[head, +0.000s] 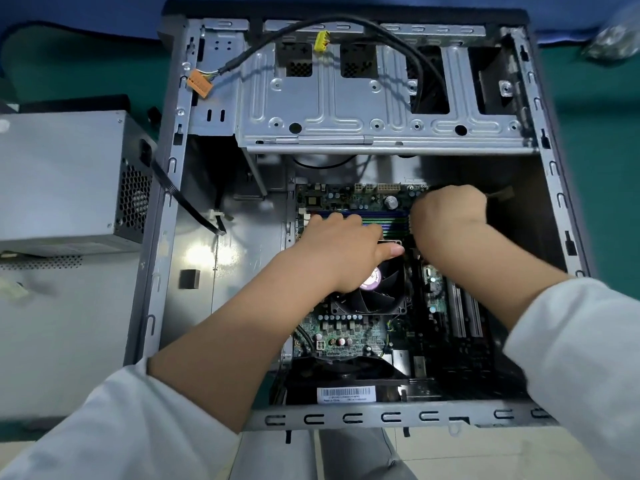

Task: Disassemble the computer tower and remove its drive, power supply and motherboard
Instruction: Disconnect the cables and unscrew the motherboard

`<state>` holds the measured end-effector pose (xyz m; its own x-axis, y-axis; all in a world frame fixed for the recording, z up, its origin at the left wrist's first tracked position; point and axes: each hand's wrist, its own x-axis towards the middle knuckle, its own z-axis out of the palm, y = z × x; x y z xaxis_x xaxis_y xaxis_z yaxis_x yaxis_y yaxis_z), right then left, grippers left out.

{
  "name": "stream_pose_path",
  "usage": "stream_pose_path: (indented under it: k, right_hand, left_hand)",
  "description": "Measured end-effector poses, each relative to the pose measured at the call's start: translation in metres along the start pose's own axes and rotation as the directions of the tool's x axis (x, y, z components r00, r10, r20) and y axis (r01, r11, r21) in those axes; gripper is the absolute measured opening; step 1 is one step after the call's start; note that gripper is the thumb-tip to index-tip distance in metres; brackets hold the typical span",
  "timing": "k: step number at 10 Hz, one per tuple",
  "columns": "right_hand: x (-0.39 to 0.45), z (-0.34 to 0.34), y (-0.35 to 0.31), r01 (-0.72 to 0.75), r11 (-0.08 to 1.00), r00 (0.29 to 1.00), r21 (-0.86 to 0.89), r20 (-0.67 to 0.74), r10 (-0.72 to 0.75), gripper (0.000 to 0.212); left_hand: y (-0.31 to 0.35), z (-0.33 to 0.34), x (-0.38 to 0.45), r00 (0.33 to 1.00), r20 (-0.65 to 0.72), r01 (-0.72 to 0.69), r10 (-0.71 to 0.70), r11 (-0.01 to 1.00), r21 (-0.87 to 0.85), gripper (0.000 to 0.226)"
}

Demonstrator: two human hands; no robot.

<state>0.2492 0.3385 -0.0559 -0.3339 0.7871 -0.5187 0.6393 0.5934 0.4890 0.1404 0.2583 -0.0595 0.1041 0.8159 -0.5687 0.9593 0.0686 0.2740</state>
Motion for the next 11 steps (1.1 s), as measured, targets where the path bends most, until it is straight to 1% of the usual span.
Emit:
stream_pose_path:
  k: [1, 2, 3, 4, 5, 6, 8, 9, 10, 11]
  right_hand:
    - [0.004, 0.002, 0.021, -0.023, 0.996, 0.999, 0.088, 0.036, 0.02, 0.034]
    - [0.001, 0.002, 0.014, -0.01, 0.999, 1.0, 0.041, 0.006, 0.009, 0.033]
    - [0.0, 0.004, 0.004, 0.035, 0.999, 0.999, -0.002, -0.029, -0.035, 0.03]
    - [0.003, 0.006, 0.021, 0.034, 0.998, 0.999, 0.049, -0.022, -0.033, 0.032]
    - [0.002, 0.005, 0.021, 0.019, 0.999, 0.999, 0.028, -0.036, -0.018, 0.032]
    - [0.001, 0.006, 0.005, 0.052, 0.998, 0.998, -0.027, -0.042, -0.053, 0.029]
    - [0.008, 0.002, 0.023, 0.031, 1.0, 1.0, 0.0, 0.002, -0.031, 0.033]
    - [0.001, 0.006, 0.001, 0.063, 0.996, 0.996, -0.068, -0.053, -0.067, 0.03]
    - [0.001, 0.006, 0.007, 0.034, 0.999, 0.998, -0.029, -0.05, -0.036, 0.031]
    - [0.004, 0.005, 0.025, -0.006, 0.999, 1.0, 0.048, -0.016, 0.007, 0.035]
  left_hand:
    - [0.0, 0.0, 0.0, 1.0, -0.003, -0.002, 0.002, 1.0, -0.008, 0.058]
    - [0.001, 0.0, 0.001, 1.0, -0.003, -0.005, 0.005, 1.0, -0.007, 0.058]
    - [0.0, 0.001, 0.001, 1.0, -0.005, -0.002, 0.002, 1.0, -0.007, 0.058]
    - [0.0, 0.001, 0.0, 1.0, -0.005, -0.003, 0.003, 1.0, -0.012, 0.058]
    - [0.001, 0.0, 0.0, 1.0, -0.002, -0.001, 0.001, 1.0, -0.01, 0.058]
    - [0.0, 0.0, 0.001, 1.0, 0.004, 0.001, -0.001, 1.0, -0.014, 0.058]
    - [0.001, -0.001, 0.0, 1.0, 0.005, 0.003, -0.003, 1.0, -0.02, 0.058]
    - [0.001, -0.002, 0.0, 1.0, 0.012, 0.005, -0.005, 1.0, -0.017, 0.057]
    - [0.001, -0.001, -0.001, 1.0, 0.015, 0.005, -0.005, 1.0, -0.012, 0.058]
    - [0.002, -0.002, 0.0, 1.0, 0.013, 0.006, -0.006, 1.0, -0.022, 0.058]
